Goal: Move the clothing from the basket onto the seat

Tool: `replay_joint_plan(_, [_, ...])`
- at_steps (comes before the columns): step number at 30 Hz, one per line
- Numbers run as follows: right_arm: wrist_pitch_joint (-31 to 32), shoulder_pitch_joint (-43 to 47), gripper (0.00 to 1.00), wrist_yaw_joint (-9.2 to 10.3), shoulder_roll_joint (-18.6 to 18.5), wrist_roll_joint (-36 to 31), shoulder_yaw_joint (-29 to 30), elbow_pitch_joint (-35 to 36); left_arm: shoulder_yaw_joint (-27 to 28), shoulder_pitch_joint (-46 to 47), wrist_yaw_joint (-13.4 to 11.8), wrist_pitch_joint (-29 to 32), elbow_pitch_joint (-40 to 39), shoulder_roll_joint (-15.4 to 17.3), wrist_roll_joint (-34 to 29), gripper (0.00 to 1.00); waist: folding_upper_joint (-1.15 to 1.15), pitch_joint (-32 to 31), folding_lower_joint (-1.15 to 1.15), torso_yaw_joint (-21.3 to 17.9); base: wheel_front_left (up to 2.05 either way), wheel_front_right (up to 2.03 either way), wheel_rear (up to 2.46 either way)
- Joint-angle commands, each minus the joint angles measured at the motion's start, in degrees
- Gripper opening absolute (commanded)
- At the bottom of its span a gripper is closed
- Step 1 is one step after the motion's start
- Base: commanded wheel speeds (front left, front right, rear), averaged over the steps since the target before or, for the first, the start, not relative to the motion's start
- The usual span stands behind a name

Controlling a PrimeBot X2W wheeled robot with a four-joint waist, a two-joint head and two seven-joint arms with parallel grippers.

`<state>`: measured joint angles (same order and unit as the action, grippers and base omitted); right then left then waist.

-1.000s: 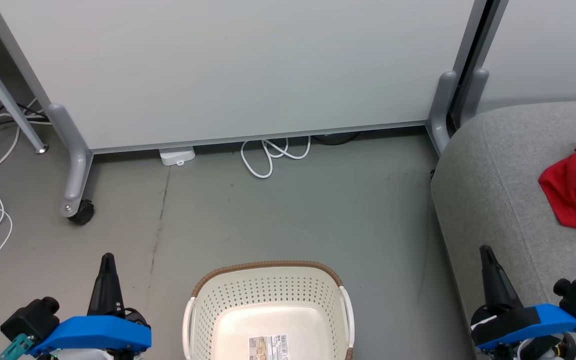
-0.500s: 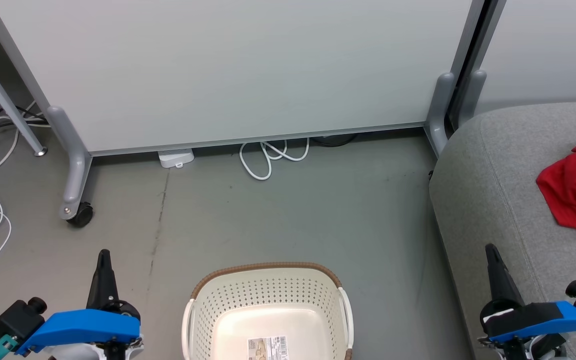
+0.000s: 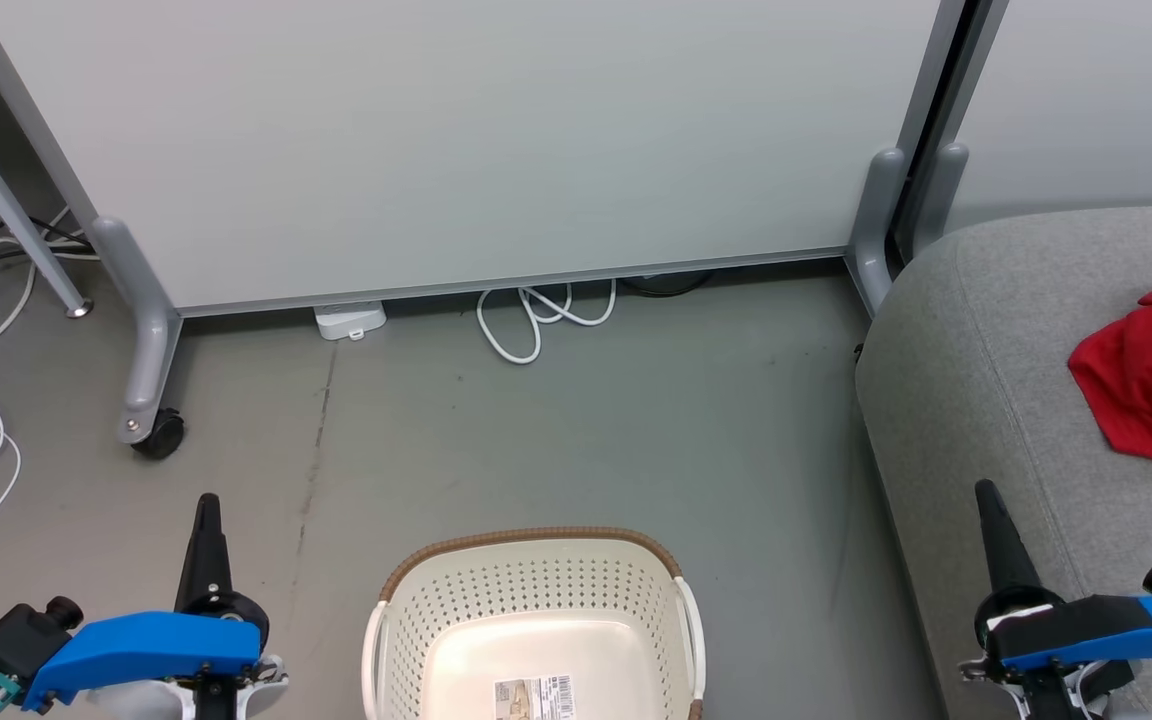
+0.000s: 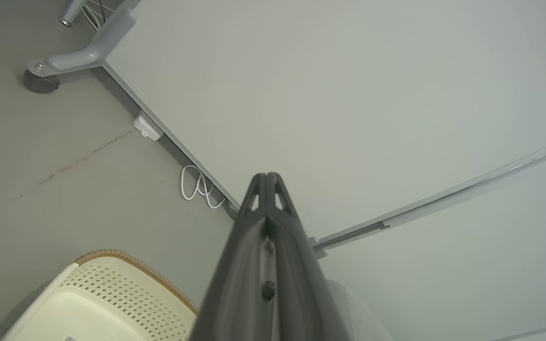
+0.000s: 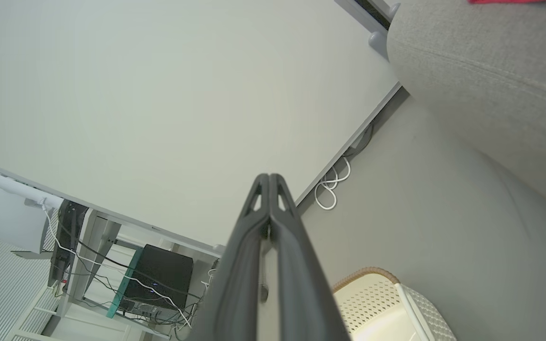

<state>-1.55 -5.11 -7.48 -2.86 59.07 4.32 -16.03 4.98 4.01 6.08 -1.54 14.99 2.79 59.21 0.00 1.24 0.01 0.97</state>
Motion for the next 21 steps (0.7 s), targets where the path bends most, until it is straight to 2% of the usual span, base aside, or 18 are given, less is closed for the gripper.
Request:
replay_joint_plan(1, [0.37,-1.25,0.0,-0.02,-0.05,1.57,0.31,0.69,0.38,1.56,0.01,0.35,-0.84,0.17,1.55,0.0,0.0,-0.02,0.0,-0.02,0.0,0.0,0.0])
replay_joint_plan(21, [3.18,-1.62,0.0,-0.02,-0.04,12.85,1.05,1.03,0.91,1.94,-0.13,3.17,-1.52,0.17,12.77,0.0,0.0,-0.4,0.0,-0.3,0.0,0.0,0.0])
